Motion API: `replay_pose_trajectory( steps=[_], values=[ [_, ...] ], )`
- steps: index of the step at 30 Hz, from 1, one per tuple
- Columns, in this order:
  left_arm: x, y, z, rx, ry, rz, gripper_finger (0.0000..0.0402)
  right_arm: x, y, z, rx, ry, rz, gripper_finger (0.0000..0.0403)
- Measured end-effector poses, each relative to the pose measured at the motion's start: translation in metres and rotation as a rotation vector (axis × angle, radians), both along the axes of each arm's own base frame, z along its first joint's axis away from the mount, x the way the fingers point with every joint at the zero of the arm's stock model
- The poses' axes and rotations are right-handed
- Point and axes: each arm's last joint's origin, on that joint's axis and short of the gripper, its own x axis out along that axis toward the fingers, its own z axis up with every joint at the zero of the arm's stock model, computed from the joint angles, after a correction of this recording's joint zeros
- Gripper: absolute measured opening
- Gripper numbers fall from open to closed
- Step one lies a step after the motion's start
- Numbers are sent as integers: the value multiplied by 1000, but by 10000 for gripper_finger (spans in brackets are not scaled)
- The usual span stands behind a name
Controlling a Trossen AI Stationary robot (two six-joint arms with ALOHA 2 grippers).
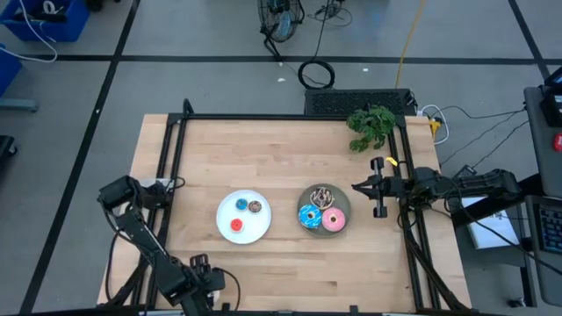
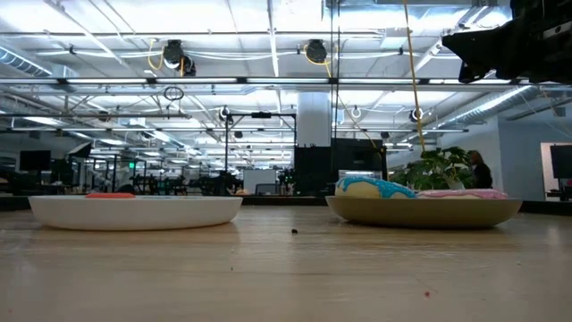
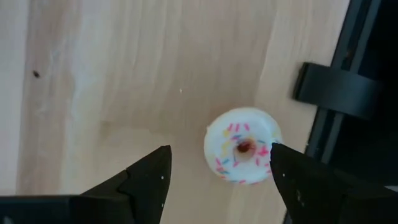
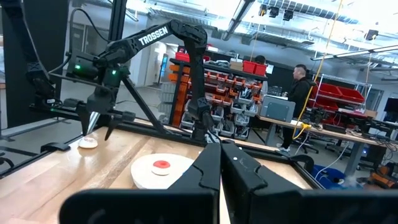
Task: Pick & Place donuts
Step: Put the small white donut on the white plate
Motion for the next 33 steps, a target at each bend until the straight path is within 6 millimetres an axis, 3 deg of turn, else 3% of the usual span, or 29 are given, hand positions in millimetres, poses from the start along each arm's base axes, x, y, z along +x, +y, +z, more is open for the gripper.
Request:
replay_pose_trajectory(
  steps=[6, 15, 27, 30, 33],
  values=[
    [2, 0, -2, 28, -34, -5, 273, 0, 0, 0, 0, 0, 0, 0],
    [-2, -8, -25, 47, 35, -14, 273, 0, 0, 0, 0, 1, 1, 0],
    [-1, -9, -26, 46, 43, -31, 272, 0, 0, 1, 1, -7, 1, 0],
    [0, -9, -27, 34, 44, -47, 247, 0, 0, 1, 1, -6, 1, 0],
    [2, -9, -27, 15, 52, -46, 195, 0, 0, 1, 1, -7, 1, 0]
  ],
)
